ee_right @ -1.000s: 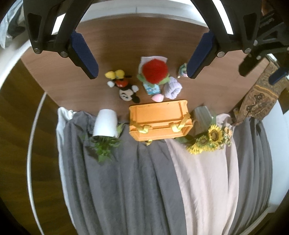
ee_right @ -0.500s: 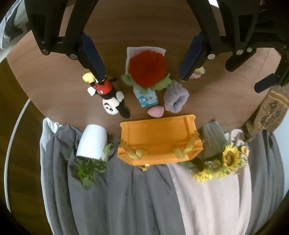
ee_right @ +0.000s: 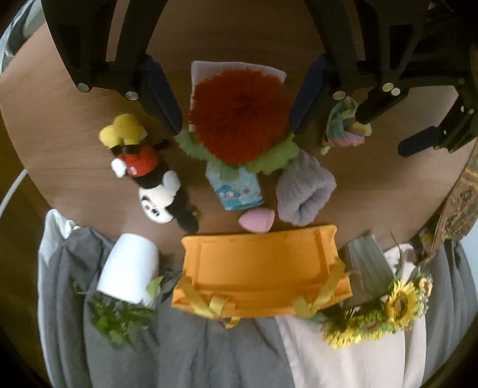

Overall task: Organize soft objects
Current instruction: 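Grasp the small printed plush with the left tool while the right tool grasps the red fuzzy ball, then lift both held toys and carry them over the orange crate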

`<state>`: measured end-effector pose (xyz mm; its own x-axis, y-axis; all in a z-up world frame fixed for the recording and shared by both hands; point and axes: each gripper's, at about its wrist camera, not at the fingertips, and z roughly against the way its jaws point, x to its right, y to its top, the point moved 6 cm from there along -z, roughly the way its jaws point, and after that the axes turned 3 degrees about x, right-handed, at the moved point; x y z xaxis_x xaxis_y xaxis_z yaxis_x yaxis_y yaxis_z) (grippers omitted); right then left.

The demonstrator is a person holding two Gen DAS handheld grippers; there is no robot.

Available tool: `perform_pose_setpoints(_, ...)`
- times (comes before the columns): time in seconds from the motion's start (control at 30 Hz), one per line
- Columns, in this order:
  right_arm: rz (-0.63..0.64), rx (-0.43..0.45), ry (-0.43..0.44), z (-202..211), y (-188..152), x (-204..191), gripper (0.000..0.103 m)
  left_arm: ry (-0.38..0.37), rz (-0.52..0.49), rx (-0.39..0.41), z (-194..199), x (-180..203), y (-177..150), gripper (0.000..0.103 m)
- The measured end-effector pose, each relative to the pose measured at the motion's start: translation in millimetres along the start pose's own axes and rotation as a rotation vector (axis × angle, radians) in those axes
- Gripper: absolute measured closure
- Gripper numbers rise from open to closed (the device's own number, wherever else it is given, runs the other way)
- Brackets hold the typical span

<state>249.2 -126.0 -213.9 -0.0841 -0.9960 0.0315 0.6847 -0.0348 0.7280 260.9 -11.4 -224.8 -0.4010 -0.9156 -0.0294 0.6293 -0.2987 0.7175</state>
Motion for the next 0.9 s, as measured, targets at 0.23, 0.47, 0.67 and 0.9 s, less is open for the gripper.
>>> perform_pose_setpoints(0.23, 0.014, -0.039, 0.05, -18.5, -6.7, 5.2, 0.035, -0.005, 0.024, -0.024, -13.9, 9.9, -0.3, 0.038)
perform_pose_setpoints(0.47, 0.021, -0.057, 0.084, -25.5, -11.4, 10.0, 0.044, -0.022, 0.062, -0.051, -24.2, 15.4, 0.5, 0.054)
perform_pose_setpoints(0.67, 0.049, -0.06, 0.114, -27.3, -11.6, 7.6, 0.055, -0.027, 0.072, -0.037, -26.1, 19.9, 4.1, 0.069)
perform_pose_setpoints(0.9, 0.06, -0.054, 0.123, -24.7, -11.2, 7.4, 0.061, -0.042, 0.083, -0.027, -21.7, 23.1, 4.0, 0.071)
